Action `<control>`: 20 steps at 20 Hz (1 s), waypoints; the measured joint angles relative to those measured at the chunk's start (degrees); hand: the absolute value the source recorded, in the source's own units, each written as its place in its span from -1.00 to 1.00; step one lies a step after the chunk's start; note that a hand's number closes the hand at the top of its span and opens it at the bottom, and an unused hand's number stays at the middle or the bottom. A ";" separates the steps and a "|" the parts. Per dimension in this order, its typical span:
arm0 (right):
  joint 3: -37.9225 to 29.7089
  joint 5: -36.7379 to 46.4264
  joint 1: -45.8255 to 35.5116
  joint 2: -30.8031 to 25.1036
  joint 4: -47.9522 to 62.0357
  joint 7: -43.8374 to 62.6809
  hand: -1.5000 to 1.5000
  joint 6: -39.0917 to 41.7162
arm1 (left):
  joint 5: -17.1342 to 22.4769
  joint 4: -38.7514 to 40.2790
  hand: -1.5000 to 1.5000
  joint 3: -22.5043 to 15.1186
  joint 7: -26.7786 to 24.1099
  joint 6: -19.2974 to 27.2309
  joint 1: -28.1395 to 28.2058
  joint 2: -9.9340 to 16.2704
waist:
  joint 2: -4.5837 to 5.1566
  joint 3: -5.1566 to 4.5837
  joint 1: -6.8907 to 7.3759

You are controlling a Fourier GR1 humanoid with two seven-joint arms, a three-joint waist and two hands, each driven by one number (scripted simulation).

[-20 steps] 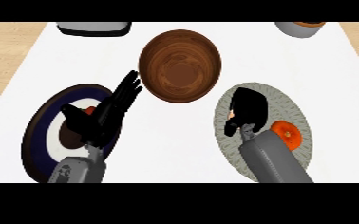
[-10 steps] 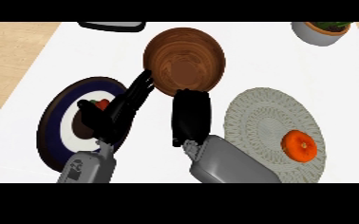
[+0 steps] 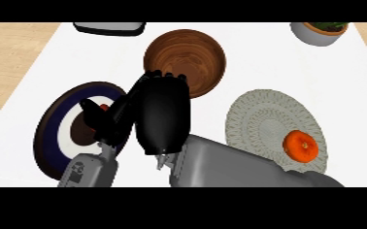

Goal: Pick the cupcake from the placemat and place it in the bowl

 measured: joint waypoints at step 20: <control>-9.32 -3.37 -18.60 0.25 16.40 -0.30 1.00 -4.72 | -0.34 -1.39 0.00 1.58 -0.62 0.80 0.73 0.69 | 0.95 0.13 -2.32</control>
